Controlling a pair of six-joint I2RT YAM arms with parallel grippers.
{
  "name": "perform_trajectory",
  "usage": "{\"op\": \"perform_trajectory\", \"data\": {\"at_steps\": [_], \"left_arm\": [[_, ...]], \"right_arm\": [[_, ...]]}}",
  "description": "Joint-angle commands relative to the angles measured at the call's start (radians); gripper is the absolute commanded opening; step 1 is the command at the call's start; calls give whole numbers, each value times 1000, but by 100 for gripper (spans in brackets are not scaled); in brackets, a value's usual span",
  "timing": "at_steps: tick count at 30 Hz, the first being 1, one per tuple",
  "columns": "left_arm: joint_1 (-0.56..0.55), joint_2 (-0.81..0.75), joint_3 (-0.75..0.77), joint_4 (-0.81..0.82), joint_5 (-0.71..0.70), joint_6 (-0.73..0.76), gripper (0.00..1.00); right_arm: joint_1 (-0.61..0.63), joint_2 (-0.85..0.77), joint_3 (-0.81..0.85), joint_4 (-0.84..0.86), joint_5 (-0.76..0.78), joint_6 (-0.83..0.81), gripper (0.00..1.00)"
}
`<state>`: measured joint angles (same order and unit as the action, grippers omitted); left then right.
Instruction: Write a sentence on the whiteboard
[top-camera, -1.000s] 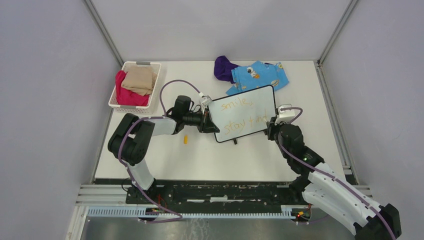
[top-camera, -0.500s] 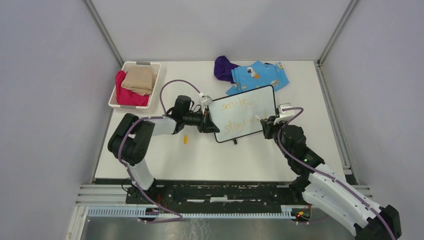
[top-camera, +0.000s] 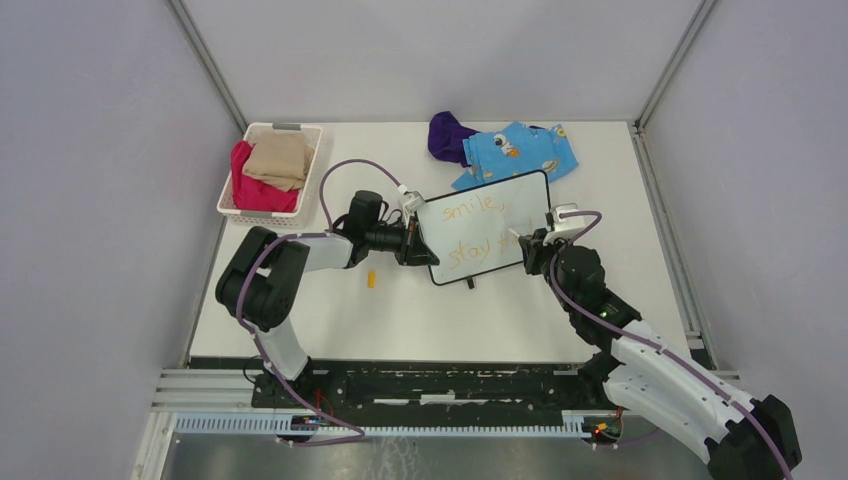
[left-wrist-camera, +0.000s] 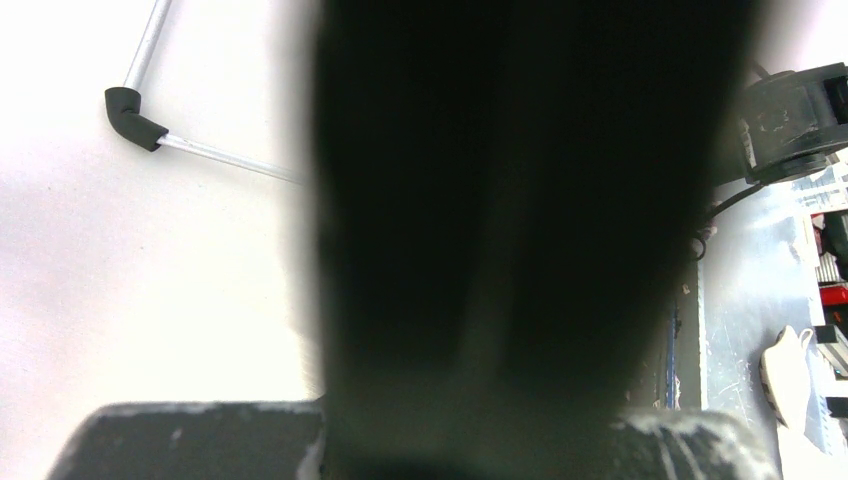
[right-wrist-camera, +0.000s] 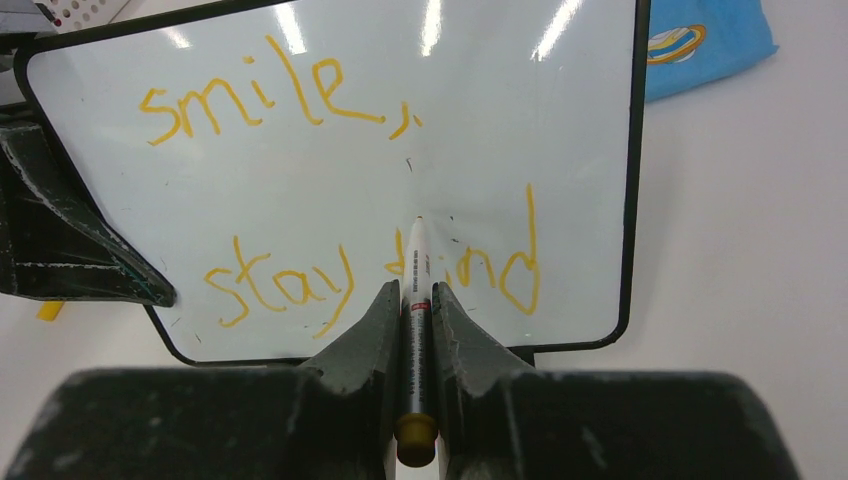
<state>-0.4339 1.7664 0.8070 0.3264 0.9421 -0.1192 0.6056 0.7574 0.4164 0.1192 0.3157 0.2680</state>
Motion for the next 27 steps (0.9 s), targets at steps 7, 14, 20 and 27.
{"op": "perform_trajectory", "data": {"at_steps": [7, 14, 20, 27], "left_arm": [[-22, 52, -14, -136, -133, 74, 2], [-22, 52, -12, -136, -132, 75, 2], [-22, 53, -10, -141, -134, 76, 2], [-22, 53, -10, -141, -134, 76, 2]], "right_arm": [[-5, 23, 1, 42, 48, 2, 0], [-4, 47, -11, 48, 53, 4, 0], [-5, 53, -29, 56, 54, 10, 0], [-5, 35, -49, 43, 68, 9, 0]]}}
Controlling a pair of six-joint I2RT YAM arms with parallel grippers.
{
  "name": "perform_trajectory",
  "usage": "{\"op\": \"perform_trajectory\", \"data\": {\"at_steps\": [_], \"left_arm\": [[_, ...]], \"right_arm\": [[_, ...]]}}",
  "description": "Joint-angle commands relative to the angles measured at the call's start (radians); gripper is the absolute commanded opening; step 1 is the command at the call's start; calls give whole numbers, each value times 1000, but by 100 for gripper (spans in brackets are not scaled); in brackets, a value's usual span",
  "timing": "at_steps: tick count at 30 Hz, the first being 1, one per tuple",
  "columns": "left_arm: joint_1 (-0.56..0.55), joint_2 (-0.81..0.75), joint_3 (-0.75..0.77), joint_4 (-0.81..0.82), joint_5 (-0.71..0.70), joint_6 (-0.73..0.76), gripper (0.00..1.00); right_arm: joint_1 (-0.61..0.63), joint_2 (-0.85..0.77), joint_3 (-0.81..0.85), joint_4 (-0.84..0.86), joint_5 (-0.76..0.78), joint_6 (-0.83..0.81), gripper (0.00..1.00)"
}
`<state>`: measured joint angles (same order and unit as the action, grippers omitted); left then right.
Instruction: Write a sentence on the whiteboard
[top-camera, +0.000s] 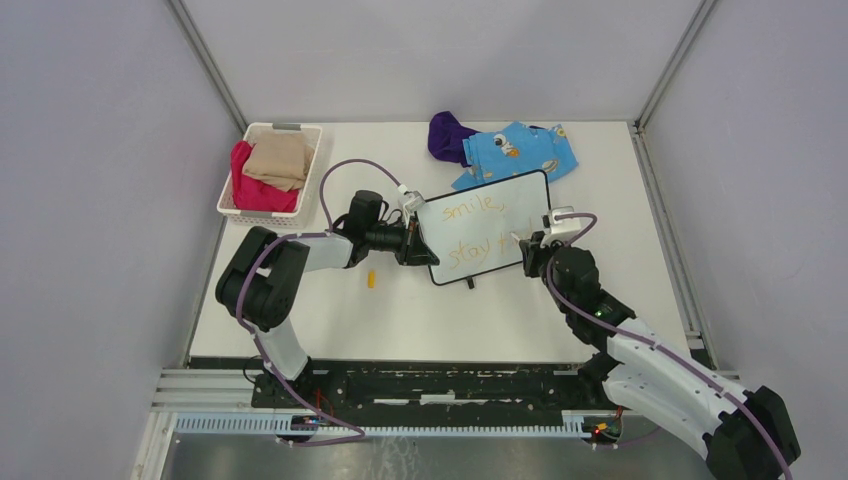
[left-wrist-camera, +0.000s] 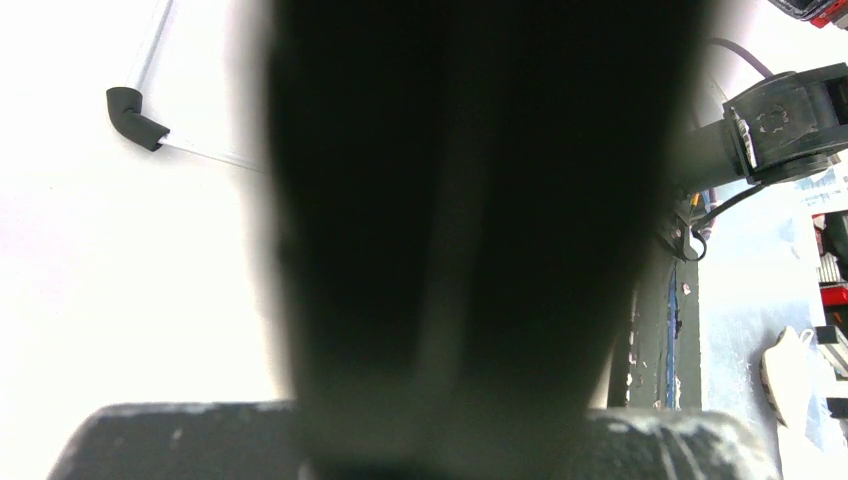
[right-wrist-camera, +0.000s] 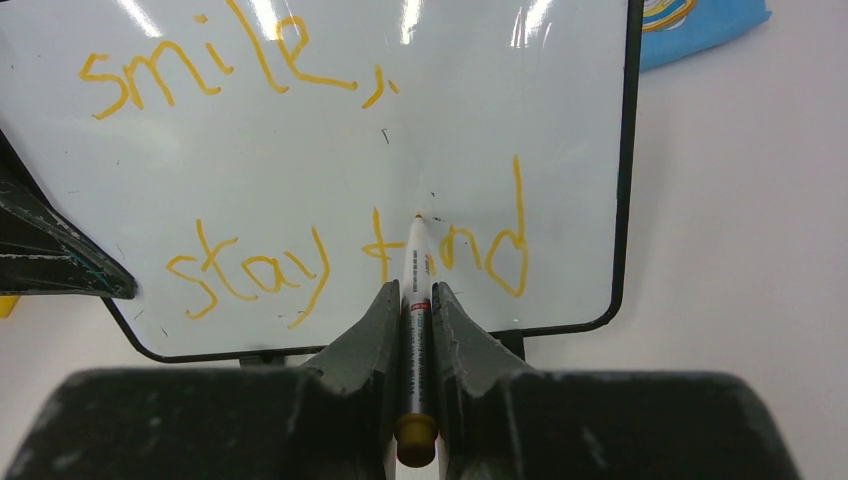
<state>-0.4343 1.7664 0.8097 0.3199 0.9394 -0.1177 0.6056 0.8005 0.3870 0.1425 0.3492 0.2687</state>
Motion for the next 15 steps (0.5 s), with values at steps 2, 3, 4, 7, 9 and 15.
{"op": "perform_trajectory", "data": {"at_steps": [2, 3, 4, 7, 9, 15], "left_arm": [[-21, 52, -13, -133, -131, 75, 2], [-22, 52, -14, -134, -131, 75, 2], [-22, 53, -13, -135, -132, 75, 2], [-21, 52, -13, -136, -132, 75, 2], [-21, 53, -12, -136, -131, 76, 2], [-21, 54, -11, -137, -131, 76, 2]], "right_arm": [[-4, -9, -24, 15, 37, 9, 0], [-5, -11, -28, 12, 39, 9, 0], [-5, -12, -30, 10, 40, 9, 0], [-6, -18, -37, 6, 41, 11, 0], [-6, -20, -36, 5, 41, 13, 0], [-5, -74, -5, -4, 4, 30, 0]]}}
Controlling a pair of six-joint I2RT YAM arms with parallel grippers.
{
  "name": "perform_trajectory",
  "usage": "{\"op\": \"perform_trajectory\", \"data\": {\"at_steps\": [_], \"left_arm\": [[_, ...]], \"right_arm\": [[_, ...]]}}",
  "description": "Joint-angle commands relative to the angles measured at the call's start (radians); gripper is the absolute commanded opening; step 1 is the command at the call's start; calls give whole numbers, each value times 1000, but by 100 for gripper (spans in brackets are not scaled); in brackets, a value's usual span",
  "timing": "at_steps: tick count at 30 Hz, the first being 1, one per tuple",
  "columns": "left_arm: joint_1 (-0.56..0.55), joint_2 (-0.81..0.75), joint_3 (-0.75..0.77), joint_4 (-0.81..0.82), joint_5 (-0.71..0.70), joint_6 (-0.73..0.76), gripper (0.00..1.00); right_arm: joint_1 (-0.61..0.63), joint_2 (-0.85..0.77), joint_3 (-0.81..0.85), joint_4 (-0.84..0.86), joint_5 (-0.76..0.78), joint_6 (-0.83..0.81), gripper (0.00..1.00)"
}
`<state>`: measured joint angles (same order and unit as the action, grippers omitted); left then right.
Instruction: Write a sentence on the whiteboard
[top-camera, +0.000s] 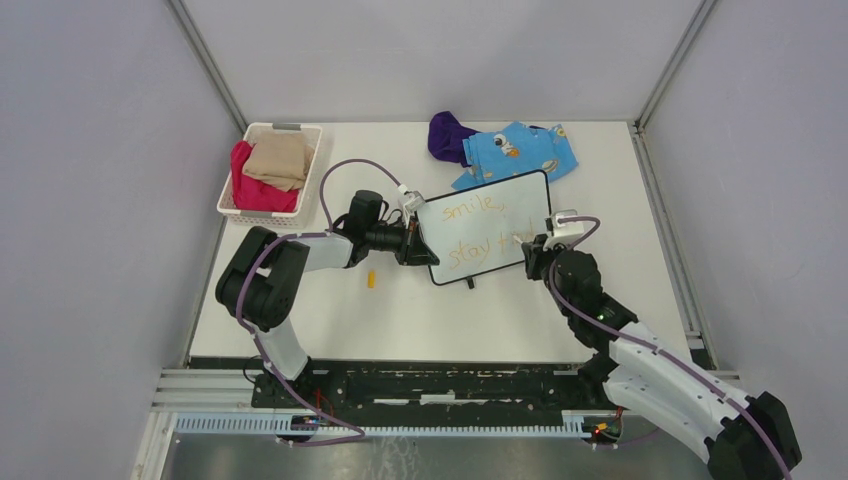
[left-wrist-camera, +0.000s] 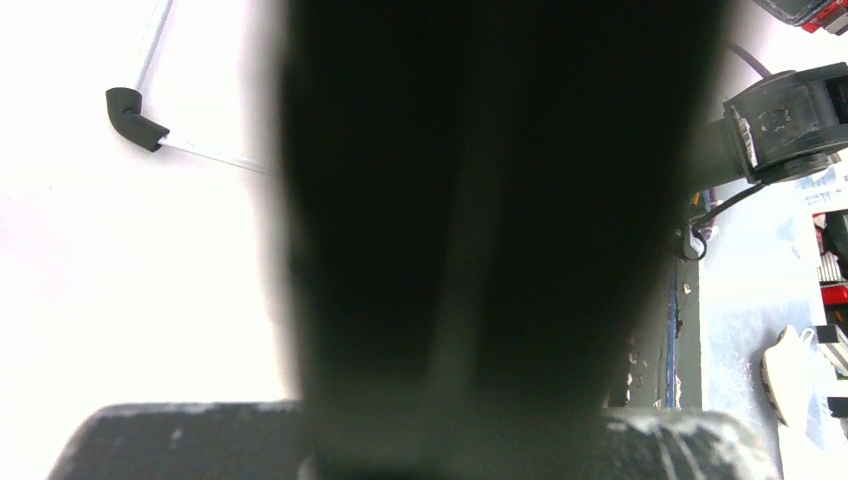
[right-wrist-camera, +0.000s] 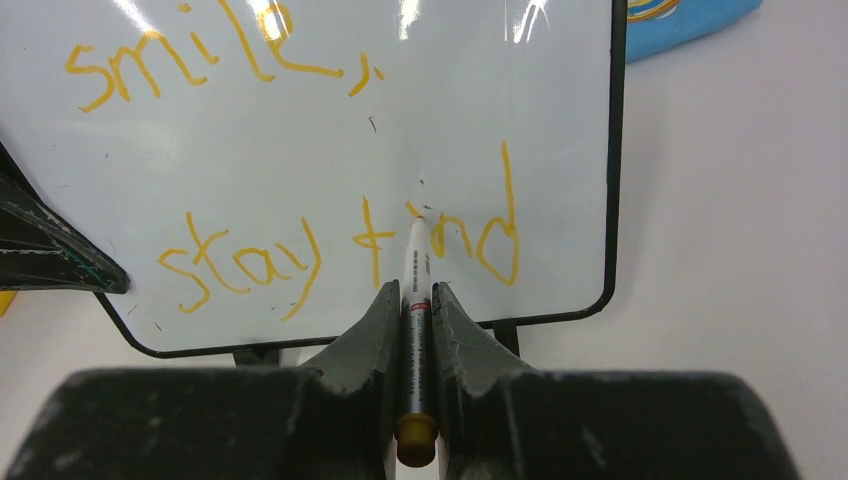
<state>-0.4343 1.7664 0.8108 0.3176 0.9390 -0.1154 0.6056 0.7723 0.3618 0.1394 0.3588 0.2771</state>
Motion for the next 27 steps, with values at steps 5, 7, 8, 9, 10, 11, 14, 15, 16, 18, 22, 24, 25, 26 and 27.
{"op": "perform_trajectory", "data": {"at_steps": [5, 7, 8, 9, 10, 11, 14, 15, 16, 18, 22, 24, 25, 26, 27], "left_arm": [[-21, 52, -12, -135, -131, 73, 2], [-21, 52, -13, -135, -131, 73, 2], [-22, 53, -13, -135, -131, 74, 2], [-21, 53, -12, -136, -131, 74, 2], [-23, 52, -13, -137, -131, 74, 2], [-23, 53, -13, -137, -132, 74, 2], [-23, 52, -11, -142, -134, 77, 2], [-23, 53, -10, -143, -135, 77, 2], [-23, 54, -10, -143, -134, 77, 2], [-24, 55, -6, -150, -134, 80, 2], [-24, 55, -5, -155, -135, 83, 2], [-24, 56, -5, -155, -135, 83, 2], [-23, 54, -5, -155, -137, 83, 2], [-24, 54, -5, -155, -137, 83, 2], [-24, 54, -5, -155, -138, 84, 2]], "right_arm": [[-5, -152, 56, -29, 0, 8, 0], [-5, -196, 63, -56, 27, -4, 0], [-5, -215, 63, -73, 42, -12, 0], [-4, -237, 59, -86, 60, -17, 0], [-6, -257, 49, -98, 79, -23, 0], [-5, -284, 35, -109, 103, -25, 0], [-5, -359, -21, -136, 171, -22, 0], [-5, -378, -44, -137, 193, -15, 0], [-5, -398, -66, -164, 207, -4, 0], [-6, -427, -112, -183, 236, 29, 0], [-5, -452, -182, -187, 247, 76, 0], [-5, -453, -196, -173, 248, 87, 0], [-5, -455, -201, -163, 248, 88, 0], [-6, -456, -205, -152, 249, 88, 0], [-4, -458, -209, -146, 250, 85, 0]]}}
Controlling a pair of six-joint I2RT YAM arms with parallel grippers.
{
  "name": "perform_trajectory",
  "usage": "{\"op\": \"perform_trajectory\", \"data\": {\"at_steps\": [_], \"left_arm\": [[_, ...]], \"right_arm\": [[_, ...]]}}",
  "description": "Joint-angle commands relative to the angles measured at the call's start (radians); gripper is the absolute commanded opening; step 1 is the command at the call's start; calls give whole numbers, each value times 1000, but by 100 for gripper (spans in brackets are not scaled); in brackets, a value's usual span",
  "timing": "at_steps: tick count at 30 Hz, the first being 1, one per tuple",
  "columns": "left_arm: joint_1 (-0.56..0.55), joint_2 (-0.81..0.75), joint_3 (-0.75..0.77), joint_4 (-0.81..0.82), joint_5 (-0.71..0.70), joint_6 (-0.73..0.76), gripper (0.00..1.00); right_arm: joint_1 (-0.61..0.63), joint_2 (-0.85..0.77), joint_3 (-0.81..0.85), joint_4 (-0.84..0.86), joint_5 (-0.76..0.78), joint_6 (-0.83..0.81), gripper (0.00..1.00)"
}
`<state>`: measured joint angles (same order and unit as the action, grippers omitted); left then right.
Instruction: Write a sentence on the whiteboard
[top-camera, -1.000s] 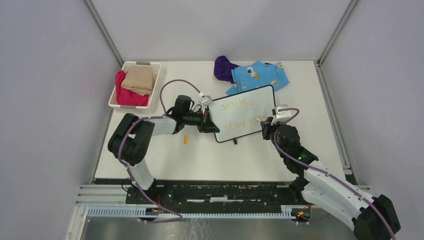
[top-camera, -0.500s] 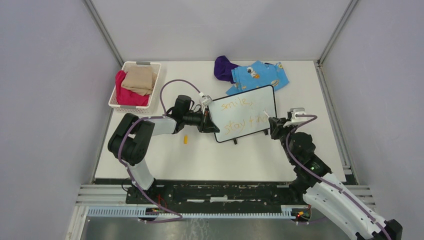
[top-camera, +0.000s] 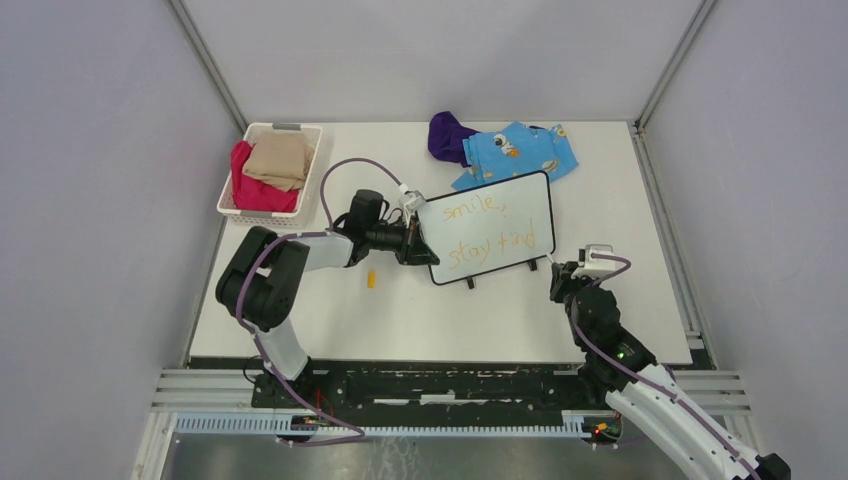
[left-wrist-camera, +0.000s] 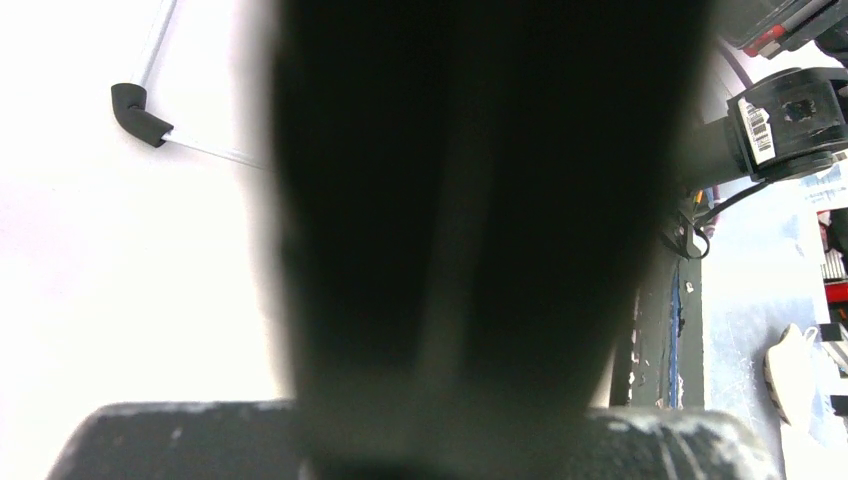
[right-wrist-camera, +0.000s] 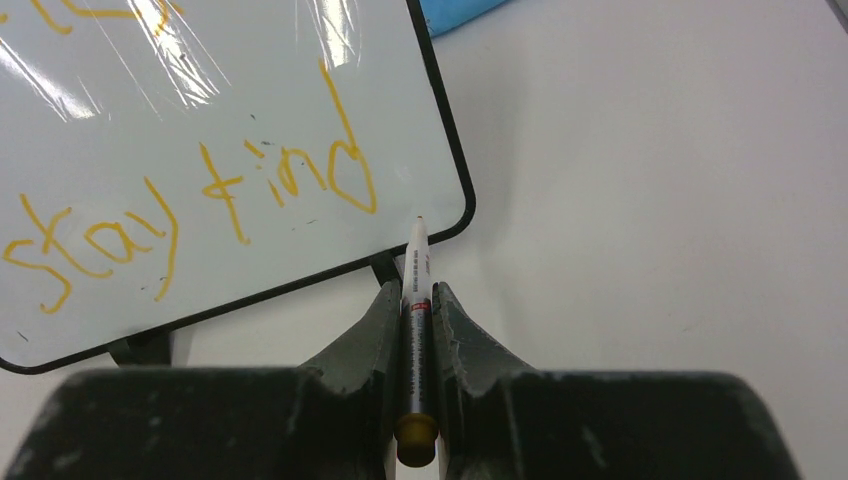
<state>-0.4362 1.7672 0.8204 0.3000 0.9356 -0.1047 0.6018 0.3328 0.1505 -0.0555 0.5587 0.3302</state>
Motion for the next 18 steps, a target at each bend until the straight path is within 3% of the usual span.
{"op": "perform_trajectory", "data": {"at_steps": [1, 18], "left_arm": [[-22, 54, -14, -137, -135, 73, 2], [-21, 57, -12, -151, -147, 83, 2]], "right_arm": [[-2, -19, -1, 75, 45, 28, 0], [-1, 6, 86, 82, -28, -36, 0]]}}
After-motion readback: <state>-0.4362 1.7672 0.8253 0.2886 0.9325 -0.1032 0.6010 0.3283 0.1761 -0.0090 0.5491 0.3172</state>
